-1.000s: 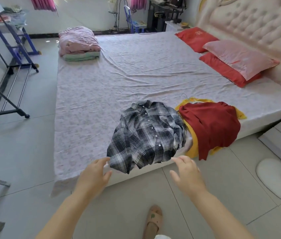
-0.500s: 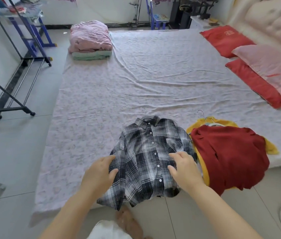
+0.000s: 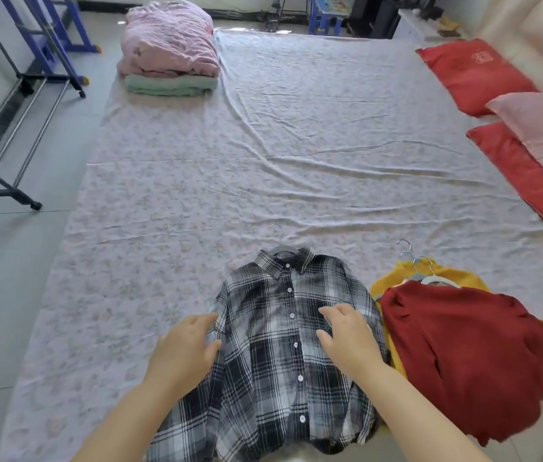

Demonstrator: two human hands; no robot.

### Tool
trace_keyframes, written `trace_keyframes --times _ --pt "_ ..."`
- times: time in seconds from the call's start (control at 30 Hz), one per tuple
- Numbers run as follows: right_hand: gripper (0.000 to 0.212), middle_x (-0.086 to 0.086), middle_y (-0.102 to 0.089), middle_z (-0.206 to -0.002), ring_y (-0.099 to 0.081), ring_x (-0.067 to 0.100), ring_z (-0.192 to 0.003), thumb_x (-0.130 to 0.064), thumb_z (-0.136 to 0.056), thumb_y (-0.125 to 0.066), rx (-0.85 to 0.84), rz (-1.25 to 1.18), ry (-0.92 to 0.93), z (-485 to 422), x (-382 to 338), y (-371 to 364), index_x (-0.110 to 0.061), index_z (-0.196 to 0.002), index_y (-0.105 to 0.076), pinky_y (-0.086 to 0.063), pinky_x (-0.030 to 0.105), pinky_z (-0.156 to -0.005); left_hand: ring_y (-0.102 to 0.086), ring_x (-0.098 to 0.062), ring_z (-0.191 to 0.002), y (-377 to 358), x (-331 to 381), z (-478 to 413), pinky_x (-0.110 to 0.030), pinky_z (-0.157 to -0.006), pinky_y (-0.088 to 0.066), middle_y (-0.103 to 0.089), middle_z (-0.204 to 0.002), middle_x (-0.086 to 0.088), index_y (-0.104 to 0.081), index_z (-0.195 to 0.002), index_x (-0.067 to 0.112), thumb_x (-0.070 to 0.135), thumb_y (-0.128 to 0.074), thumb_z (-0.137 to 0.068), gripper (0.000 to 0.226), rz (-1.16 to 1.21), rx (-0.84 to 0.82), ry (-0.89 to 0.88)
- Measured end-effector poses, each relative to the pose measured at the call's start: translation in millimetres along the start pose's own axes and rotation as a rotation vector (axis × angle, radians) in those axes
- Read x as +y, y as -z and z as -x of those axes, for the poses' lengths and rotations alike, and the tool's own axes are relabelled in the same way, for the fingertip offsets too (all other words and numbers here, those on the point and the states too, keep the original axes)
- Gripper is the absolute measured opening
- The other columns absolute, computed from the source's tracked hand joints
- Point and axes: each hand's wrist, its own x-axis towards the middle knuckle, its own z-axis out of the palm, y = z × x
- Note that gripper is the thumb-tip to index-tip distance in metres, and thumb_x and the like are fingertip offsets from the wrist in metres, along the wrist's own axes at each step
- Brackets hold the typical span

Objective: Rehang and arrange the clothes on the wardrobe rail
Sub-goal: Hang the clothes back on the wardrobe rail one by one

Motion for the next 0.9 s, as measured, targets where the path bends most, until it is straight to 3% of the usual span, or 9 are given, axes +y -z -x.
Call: trace_keyframes --times 0.13,0.33,0.47,0.53,0.63,0.8,0.9 --pt "0.045 0.001 -0.042 -0.135 -0.038 0.020 -0.125 -0.032 -0.094 -0.049 -0.097 0.000 0.029 -62.5 9.7 -7.7 -0.019 -0.136 -0.041 -0.034 0.035 -0.105 -0.043 -0.010 -0.123 -12.4 0.0 -39.9 -0.031 -0.100 -0.039 -0.043 -0.137 0.009 -0.031 -0.139 0.028 0.036 -0.045 -0.094 0.048 -0.002 -0.020 0.062" --pt "0.039 0.006 -0.043 -0.133 -0.047 0.022 -0.115 -0.027 -0.094 -0.049 -0.195 0.046 0.073 -186.3 29.3 -31.9 -0.016 -0.131 -0.047 -0.044 0.035 -0.094 -0.040 -0.008 -0.125 -47.2 0.4 -107.8 -0.028 -0.099 -0.039 -0.042 -0.137 0.011 -0.030 -0.140 0.029 0.037 -0.044 -0.094 0.048 0.063 -0.013 0.180" --pt "0.046 0.011 -0.039 -0.138 -0.042 0.029 -0.122 -0.026 -0.094 -0.049 -0.226 0.038 0.056 -270.2 35.7 -64.7 -0.016 -0.139 -0.038 -0.042 0.041 -0.099 -0.039 -0.006 -0.127 -82.7 -9.4 -149.3 -0.028 -0.102 -0.037 -0.040 -0.139 0.014 -0.028 -0.140 0.031 0.038 -0.044 -0.094 0.049 0.100 -0.024 0.241" --pt "0.052 0.011 -0.039 -0.138 -0.044 0.030 -0.120 -0.026 -0.093 -0.052 -0.213 0.045 0.062 -307.0 36.8 -83.9 -0.018 -0.141 -0.033 -0.044 0.043 -0.097 -0.038 -0.005 -0.126 -99.2 -17.5 -166.4 -0.024 -0.101 -0.036 -0.038 -0.139 0.015 -0.027 -0.140 0.032 0.038 -0.043 -0.095 0.048 0.114 -0.017 0.253" --pt "0.046 0.010 -0.046 -0.130 -0.048 0.028 -0.112 -0.024 -0.092 -0.053 -0.164 0.098 0.084 -351.0 35.8 -110.2 -0.014 -0.134 -0.040 -0.046 0.043 -0.093 -0.035 -0.005 -0.127 -120.9 -31.0 -184.8 -0.023 -0.103 -0.032 -0.036 -0.139 0.016 -0.026 -0.139 0.034 0.039 -0.040 -0.095 0.047 0.127 -0.020 0.279" --pt "0.039 0.005 -0.052 -0.124 -0.046 0.028 -0.115 -0.024 -0.092 -0.049 -0.073 0.209 0.070 -383.6 38.7 -148.2 -0.017 -0.130 -0.040 -0.028 0.045 -0.107 -0.035 -0.005 -0.126 -148.3 -54.4 -193.2 -0.023 -0.104 -0.031 -0.034 -0.139 0.017 -0.025 -0.139 0.035 0.040 -0.041 -0.095 0.048 0.136 -0.042 0.302" --pt "0.037 0.007 -0.055 -0.120 -0.048 0.027 -0.110 -0.024 -0.092 -0.051 0.049 0.179 0.093 -379.1 40.9 -149.8 -0.018 -0.129 -0.047 -0.030 0.043 -0.106 -0.035 -0.005 -0.126 -152.1 -60.0 -189.1 -0.022 -0.103 -0.030 -0.035 -0.138 0.017 -0.025 -0.139 0.035 0.040 -0.041 -0.095 0.047 0.133 -0.025 0.305"
